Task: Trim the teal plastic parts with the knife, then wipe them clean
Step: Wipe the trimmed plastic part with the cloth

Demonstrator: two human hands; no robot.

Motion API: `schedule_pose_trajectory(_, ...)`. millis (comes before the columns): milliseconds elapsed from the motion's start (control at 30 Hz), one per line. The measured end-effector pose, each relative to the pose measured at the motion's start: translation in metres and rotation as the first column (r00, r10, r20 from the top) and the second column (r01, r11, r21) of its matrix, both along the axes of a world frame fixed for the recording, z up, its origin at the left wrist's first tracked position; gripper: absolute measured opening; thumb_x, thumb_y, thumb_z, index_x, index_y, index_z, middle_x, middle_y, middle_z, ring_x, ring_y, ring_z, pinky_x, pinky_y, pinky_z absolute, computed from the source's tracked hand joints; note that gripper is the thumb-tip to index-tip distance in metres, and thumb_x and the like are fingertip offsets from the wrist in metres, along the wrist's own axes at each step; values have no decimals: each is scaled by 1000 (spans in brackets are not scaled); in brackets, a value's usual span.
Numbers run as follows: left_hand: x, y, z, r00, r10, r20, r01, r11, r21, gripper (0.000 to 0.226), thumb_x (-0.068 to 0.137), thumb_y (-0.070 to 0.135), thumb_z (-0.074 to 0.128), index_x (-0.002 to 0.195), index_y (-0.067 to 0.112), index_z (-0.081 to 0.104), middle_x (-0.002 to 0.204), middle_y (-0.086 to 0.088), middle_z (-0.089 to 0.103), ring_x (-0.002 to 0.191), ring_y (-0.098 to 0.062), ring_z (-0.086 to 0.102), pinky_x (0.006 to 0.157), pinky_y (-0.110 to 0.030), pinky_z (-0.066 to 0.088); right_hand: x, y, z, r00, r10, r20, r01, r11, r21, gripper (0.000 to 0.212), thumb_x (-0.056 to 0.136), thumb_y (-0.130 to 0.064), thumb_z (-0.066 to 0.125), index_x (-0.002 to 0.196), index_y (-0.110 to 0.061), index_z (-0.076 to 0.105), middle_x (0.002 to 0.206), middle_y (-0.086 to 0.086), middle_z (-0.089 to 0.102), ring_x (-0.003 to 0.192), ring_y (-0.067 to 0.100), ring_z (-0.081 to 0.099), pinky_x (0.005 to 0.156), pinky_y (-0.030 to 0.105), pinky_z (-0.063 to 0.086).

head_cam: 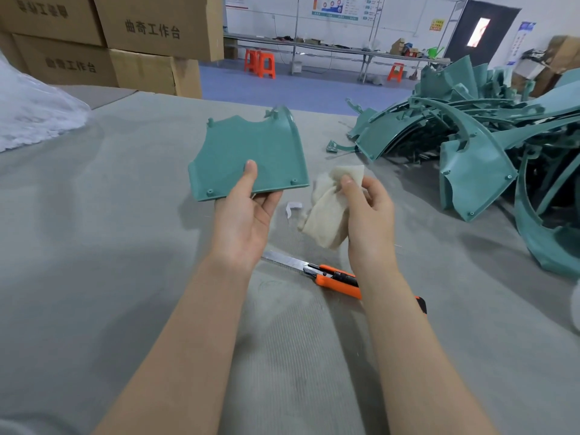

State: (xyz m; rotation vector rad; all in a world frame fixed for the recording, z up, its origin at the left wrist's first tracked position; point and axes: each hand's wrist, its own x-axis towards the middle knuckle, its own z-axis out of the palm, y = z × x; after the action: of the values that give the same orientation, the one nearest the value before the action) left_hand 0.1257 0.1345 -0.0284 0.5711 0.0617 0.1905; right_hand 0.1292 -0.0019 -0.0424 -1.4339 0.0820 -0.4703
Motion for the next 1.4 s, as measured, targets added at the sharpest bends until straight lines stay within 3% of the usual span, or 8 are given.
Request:
schedule_pose_trajectory(200, -2, -6, -1, 998, 41, 38, -42, 999, 34, 28, 99, 12, 50, 127, 11, 53, 114, -7, 68, 88, -13, 70, 74, -24, 57, -12, 19, 2, 968, 196, 159, -150, 953, -264, 19, 91, -12, 63, 101, -28, 59, 99, -5, 66, 91, 9, 62, 81, 22, 50)
schedule_pose_trajectory(367, -4, -11, -2, 1000, -11, 2, 11, 998, 65, 32, 99, 11, 51, 130, 7, 54, 117, -9, 68, 85, -15, 70, 70, -23, 57, -12, 25, -6, 965, 117, 234, -2, 899, -438, 24, 90, -18, 65, 86, -39, 54, 90, -12, 64, 88, 4, 58, 75, 15, 44)
schedule_pose_trajectory(467, -3, -9, 0, 999, -44, -14, 44, 997, 57, 37, 98, 11, 51, 134, 5, 51, 123, -13, 65, 86, -16, 70, 70, -24, 58, -10, 24, -8, 962, 117, 248, -2, 907, -420, 26, 91, -16, 63, 86, -39, 53, 88, -17, 63, 90, 8, 58, 78, 23, 47)
schedule_pose_trajectory(600, -4, -4, 2, 998, -62, -8, 62, 994, 85, 36, 97, 11, 52, 133, 6, 51, 111, -8, 67, 79, -13, 71, 65, -22, 57, -6, 18, -9, 975, 100, 197, -22, 931, -363, 22, 92, -18, 61, 79, -33, 52, 70, -27, 59, 69, -7, 53, 64, 11, 42)
schedule_pose_trajectory(800, -3, -5, 0, 998, -63, 4, 61, 982, 180, 33, 98, 10, 52, 131, 8, 52, 116, -8, 68, 88, -15, 71, 73, -27, 59, 1, 14, -11, 992, -29, 119, 66, 945, -321, 19, 95, -18, 57, 81, -28, 49, 79, -15, 58, 78, 7, 56, 73, 27, 47)
schedule_pose_trajectory(967, -2, -2, 0, 999, -24, 33, 19, 989, 144, 22, 97, 10, 53, 116, 19, 58, 112, 0, 69, 93, -12, 70, 77, -27, 58, 7, -9, -13, 974, -227, -25, 224, 970, -89, 8, 96, -24, 56, 95, -17, 53, 89, -3, 60, 87, 16, 57, 81, 34, 47)
schedule_pose_trajectory(1267, -3, -9, -2, 999, -32, 18, 30, 993, 116, 35, 100, 14, 48, 134, 7, 49, 124, -12, 65, 97, -18, 70, 81, -26, 57, -5, 24, -8, 980, 190, 62, -163, 939, -303, 33, 94, -20, 60, 127, -19, 57, 119, -5, 66, 109, 6, 60, 93, 24, 47)
schedule_pose_trajectory(1400, -2, -8, -2, 996, -90, 12, 89, 992, 91, 40, 100, 14, 48, 138, 5, 46, 130, -14, 61, 104, -22, 66, 85, -29, 57, -7, 25, -8, 981, 154, 121, -131, 975, -178, 19, 92, -11, 63, 107, -22, 59, 102, -6, 65, 96, 6, 61, 88, 26, 50)
